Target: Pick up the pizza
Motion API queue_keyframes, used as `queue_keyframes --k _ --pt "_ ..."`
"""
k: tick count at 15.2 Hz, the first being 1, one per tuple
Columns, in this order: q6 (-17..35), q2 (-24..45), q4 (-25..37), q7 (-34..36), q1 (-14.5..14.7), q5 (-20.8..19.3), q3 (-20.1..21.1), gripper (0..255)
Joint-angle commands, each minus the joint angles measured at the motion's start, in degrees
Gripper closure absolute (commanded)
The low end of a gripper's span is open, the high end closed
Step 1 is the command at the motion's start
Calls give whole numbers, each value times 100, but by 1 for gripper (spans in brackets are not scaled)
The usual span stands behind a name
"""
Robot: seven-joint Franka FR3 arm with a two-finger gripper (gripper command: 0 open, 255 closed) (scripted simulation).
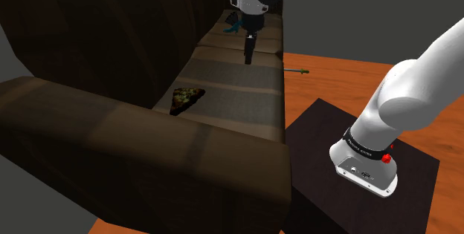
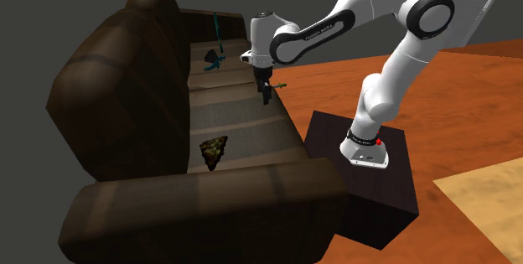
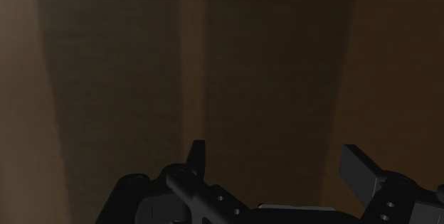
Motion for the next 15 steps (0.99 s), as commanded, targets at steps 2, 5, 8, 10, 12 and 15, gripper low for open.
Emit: queue_keyframes --k 2,5,8,10,12,15 --pt "467 572 211 -219 97 -47 86 0" --pt "868 1142 474 -410 187 -123 179 0" --pt "1219 1714 785 -579 280 -231 272 0" --pt "1424 2094 1018 -680 346 -321 332 0" --pt "1607 2473 1271 -773 418 -424 387 0" --pt "1838 3039 1686 -902 541 -598 459 0"
